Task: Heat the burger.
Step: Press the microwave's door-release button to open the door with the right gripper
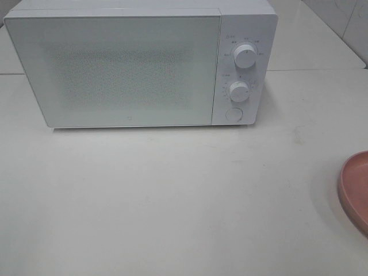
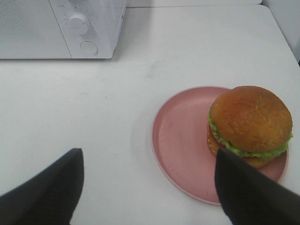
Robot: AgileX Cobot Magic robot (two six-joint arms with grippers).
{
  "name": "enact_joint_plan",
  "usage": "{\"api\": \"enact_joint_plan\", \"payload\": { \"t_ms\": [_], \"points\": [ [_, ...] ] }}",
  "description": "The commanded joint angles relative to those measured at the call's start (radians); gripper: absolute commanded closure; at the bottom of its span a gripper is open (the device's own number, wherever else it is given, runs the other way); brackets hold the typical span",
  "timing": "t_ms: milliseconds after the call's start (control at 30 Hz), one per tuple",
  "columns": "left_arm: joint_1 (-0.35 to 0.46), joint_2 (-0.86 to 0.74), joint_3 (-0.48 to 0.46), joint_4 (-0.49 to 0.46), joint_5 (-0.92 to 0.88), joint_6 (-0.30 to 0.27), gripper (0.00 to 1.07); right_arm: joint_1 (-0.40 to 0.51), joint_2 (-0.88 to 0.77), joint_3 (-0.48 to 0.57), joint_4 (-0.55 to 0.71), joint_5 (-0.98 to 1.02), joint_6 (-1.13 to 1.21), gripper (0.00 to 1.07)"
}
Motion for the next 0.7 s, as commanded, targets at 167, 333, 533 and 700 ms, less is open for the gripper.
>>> {"api": "enact_joint_plan", "payload": {
  "t_ms": [167,333,533,700],
  "points": [
    [-0.006,-0.022,0.003,-0.008,-0.014,0.002,0.07,-0.006,-0.024,0.001,0.001,-0.007,-0.005,0.32],
    [-0.006,-0.022,0.003,-0.008,-0.014,0.002,0.07,-0.006,-0.024,0.001,0.001,-0.007,-0.005,0.32],
    [-0.006,-0.022,0.003,-0.008,-0.014,0.002,0.07,-0.006,-0.023,-0.005,0.001,-0.012,-0.005,0.32],
    [-0.006,-0.022,0.003,-0.008,-0.014,0.002,0.07,-0.006,0.024,-0.024,0.006,-0.028,-0.005,0.32]
  ]
}}
